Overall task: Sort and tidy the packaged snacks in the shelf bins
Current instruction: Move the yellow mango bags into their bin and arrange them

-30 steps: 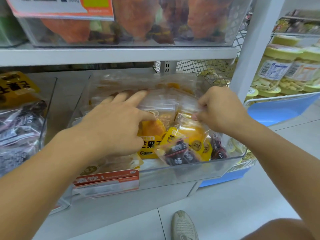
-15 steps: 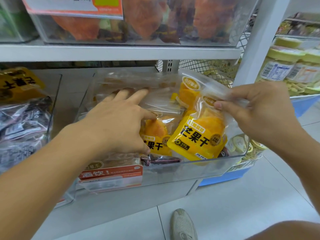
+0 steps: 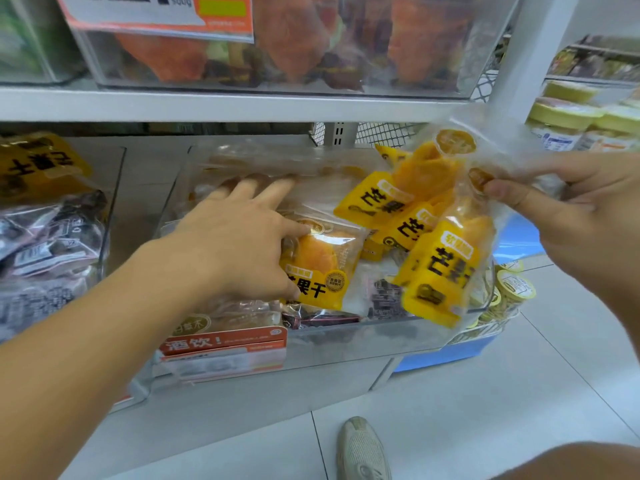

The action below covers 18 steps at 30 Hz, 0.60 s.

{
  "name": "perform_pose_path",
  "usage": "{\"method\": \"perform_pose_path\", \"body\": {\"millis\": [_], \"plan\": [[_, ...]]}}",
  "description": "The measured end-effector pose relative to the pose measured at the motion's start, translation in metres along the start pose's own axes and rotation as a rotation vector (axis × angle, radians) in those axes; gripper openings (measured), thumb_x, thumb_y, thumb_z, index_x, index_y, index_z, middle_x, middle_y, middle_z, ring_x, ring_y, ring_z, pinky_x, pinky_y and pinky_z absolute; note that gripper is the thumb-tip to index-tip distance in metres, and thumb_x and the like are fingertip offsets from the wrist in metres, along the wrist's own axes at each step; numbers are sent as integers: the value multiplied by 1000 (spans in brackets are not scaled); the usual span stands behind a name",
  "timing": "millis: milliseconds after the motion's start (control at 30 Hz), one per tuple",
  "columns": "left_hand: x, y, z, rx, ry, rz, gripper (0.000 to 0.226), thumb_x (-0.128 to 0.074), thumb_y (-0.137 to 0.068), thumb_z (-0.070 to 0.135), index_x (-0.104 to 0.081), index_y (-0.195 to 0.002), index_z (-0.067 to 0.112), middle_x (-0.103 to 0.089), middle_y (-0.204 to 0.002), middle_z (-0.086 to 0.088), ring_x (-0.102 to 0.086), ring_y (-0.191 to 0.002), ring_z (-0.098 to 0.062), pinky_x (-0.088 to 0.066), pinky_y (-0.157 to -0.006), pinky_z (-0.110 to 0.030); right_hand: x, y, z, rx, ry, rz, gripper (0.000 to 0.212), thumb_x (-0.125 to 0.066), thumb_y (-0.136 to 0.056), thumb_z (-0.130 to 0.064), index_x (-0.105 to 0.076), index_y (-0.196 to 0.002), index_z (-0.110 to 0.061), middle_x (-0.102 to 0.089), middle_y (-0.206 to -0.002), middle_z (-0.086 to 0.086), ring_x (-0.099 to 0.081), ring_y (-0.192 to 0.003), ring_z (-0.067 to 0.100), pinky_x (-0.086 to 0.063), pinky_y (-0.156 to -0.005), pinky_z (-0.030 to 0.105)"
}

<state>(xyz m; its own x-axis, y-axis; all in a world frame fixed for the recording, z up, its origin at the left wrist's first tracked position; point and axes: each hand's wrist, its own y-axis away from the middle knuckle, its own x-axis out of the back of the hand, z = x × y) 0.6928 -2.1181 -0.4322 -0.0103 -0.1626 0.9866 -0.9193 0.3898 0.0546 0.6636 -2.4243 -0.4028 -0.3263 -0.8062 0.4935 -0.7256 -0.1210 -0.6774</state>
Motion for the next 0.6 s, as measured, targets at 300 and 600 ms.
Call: {"method": "perform_pose_path", "body": {"millis": [300,600], "plan": [[3,-1,-2,-5,10,-24,88,-56,-69,85,-29,-147,56,8,-165,10,-14,-146,-30,-24,-116,-48,-21,-12,14,-21,-209,-191,23,-76,-79,-11,-76,-101,-19,-77,-98,-13,-73,-96,10,-56,-91,30],[1,-3,-4,-18,21,-15,86,-54,-69,87,-29,-146,58,7,-165,9,-14,-147,-31,-25,-116,-49,-20,-14,13,68,-262,-112,23,-72,-84,-10,-71,-106,-16,-76,-100,-16,-72,-94,9,-52,-87,23]]}}
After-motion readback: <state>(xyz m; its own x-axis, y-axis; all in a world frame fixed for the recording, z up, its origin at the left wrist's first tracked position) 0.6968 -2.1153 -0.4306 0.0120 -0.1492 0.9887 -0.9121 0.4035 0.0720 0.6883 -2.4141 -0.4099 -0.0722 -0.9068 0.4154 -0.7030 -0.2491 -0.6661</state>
